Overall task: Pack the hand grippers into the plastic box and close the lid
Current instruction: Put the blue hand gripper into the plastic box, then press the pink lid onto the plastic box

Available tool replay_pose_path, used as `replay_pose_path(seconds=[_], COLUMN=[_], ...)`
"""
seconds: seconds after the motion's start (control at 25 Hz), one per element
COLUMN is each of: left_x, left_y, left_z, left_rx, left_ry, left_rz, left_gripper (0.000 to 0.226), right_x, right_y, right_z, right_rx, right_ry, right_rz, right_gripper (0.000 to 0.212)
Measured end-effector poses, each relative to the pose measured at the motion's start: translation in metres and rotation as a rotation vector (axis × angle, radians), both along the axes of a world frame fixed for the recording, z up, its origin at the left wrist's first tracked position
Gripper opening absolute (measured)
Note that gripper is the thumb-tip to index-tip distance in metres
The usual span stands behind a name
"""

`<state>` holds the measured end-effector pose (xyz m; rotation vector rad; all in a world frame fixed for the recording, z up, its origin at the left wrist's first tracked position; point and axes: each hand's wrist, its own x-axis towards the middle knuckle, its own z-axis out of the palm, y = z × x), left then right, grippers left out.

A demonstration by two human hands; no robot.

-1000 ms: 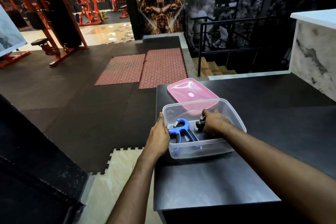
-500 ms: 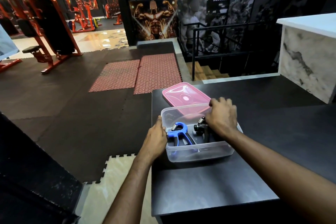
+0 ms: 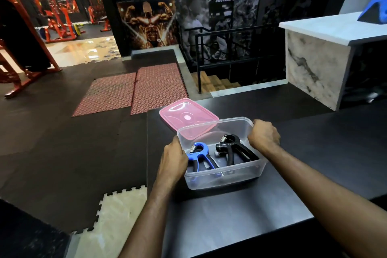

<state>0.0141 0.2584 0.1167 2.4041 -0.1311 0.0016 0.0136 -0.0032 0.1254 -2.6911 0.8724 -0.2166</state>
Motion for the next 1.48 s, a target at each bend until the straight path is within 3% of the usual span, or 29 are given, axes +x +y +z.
replay_pose_path(seconds=[0.28,0.48,0.64,0.8,1.04,1.24,1.32,1.48], left_x=[0.018,0.033,0.046,0.068,0.122,0.164,0.176,0.189], left_y=[-0.063,-0.073,-0.058,-0.038,-0.002,0.035,0.047,0.064], left_z=[-0.006,0.001,-0.001,-0.005,-0.009,-0.024,-0.032,-0.047], left_rx=[-0.04,-0.036,-0.015,-0.022,-0.034,-0.027,-0.039,-0.064], left_ry=[-0.099,-0.145,-0.139,-0.102,-0.037,0.036,0.056,0.057], left_rz=[0.161,0.397,0.491,0.517,0.455,0.369,0.32,0.274], left_gripper=[0.031,0.026,0.023,0.021,0.02,0.019,0.017,0.017], right_x=[0.018,0.054,0.089,0.126,0.186,0.226,0.239,0.249], right_y=[-0.057,-0.061,-0.046,-0.02,0.042,0.101,0.118,0.143], right_z=[-0.001,-0.001,0.008,0.014,0.011,-0.007,-0.016,-0.028], right_rx=[0.055,-0.028,0.015,0.133,0.217,0.09,0.039,-0.025], right_ry=[-0.007,-0.187,-0.3,-0.277,-0.073,0.088,0.237,0.731], right_rz=[0.032,0.229,0.412,0.483,0.638,0.719,0.744,0.868], right_gripper=[0.029,0.038,0.028,0.013,0.012,0.015,0.022,0.039])
